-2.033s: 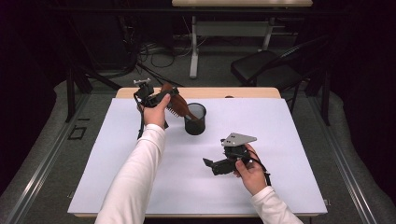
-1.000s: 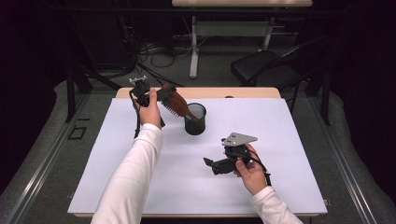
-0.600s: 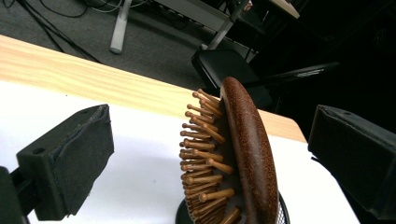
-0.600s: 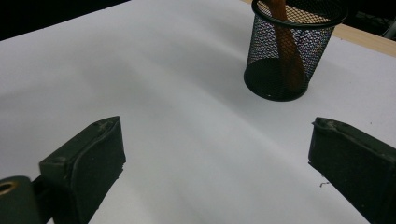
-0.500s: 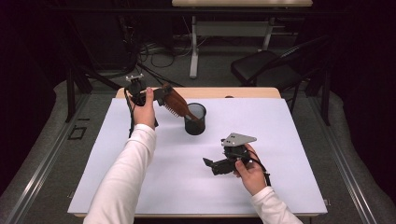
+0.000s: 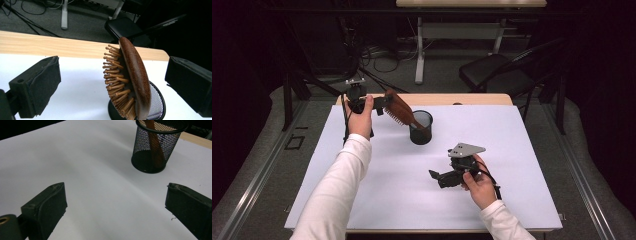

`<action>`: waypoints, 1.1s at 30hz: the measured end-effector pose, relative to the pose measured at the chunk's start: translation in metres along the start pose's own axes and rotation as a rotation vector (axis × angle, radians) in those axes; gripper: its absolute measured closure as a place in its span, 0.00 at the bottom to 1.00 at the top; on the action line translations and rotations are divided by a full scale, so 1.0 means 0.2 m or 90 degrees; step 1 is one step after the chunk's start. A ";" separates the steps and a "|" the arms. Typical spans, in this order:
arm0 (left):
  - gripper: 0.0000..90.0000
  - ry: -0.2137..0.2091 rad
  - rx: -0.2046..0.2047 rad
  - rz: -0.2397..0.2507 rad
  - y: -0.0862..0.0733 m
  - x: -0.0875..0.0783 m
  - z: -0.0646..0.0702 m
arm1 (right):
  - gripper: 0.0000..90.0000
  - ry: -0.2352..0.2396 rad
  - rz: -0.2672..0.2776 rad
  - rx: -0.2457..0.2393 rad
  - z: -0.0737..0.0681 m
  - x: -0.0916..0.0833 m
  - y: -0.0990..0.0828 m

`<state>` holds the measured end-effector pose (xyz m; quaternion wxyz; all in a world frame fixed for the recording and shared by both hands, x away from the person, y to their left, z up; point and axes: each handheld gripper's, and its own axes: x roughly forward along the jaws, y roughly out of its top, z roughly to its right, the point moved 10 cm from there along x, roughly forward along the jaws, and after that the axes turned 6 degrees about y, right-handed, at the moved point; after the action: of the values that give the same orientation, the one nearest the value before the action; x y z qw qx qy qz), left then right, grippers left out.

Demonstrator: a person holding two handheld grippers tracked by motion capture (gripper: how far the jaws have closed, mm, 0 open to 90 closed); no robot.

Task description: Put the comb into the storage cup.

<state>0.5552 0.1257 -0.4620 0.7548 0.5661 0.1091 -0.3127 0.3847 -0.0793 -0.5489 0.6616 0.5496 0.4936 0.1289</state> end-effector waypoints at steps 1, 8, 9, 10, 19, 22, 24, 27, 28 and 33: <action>0.00 0.006 0.003 0.001 0.00 0.00 0.00 | 0.04 0.000 0.000 0.001 0.00 0.00 0.00; 0.00 0.055 0.030 0.021 0.03 -0.05 -0.04 | 0.04 -0.005 -0.001 0.001 0.01 0.00 0.00; 0.00 0.059 0.033 0.026 0.04 -0.05 -0.04 | 0.04 -0.005 -0.001 0.002 0.01 0.00 0.00; 0.00 0.065 0.038 0.030 0.04 -0.06 -0.04 | 0.04 -0.006 0.000 0.003 0.01 0.00 0.00; 0.00 0.100 0.049 0.039 0.06 -0.10 -0.06 | 0.03 -0.009 0.000 0.007 0.02 0.00 0.00; 0.00 0.115 0.049 0.037 0.06 -0.12 -0.08 | 0.03 -0.010 0.001 0.006 0.02 -0.01 0.00; 0.00 0.118 0.051 0.037 0.06 -0.13 -0.08 | 0.03 -0.012 0.001 0.005 0.02 -0.01 0.00; 0.00 0.129 0.059 0.037 0.06 -0.14 -0.10 | 0.03 -0.013 0.001 0.007 0.02 -0.01 0.00; 0.00 0.134 0.063 0.036 0.06 -0.14 -0.10 | 0.03 -0.012 0.002 0.007 0.02 -0.01 0.00; 0.00 0.149 0.071 0.034 0.06 -0.16 -0.14 | 0.03 -0.015 0.001 0.007 0.03 -0.01 0.00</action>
<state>0.5427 0.1638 -0.4461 0.7124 0.6426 0.1636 -0.2300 0.3880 -0.0848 -0.5483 0.6644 0.5548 0.4861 0.1203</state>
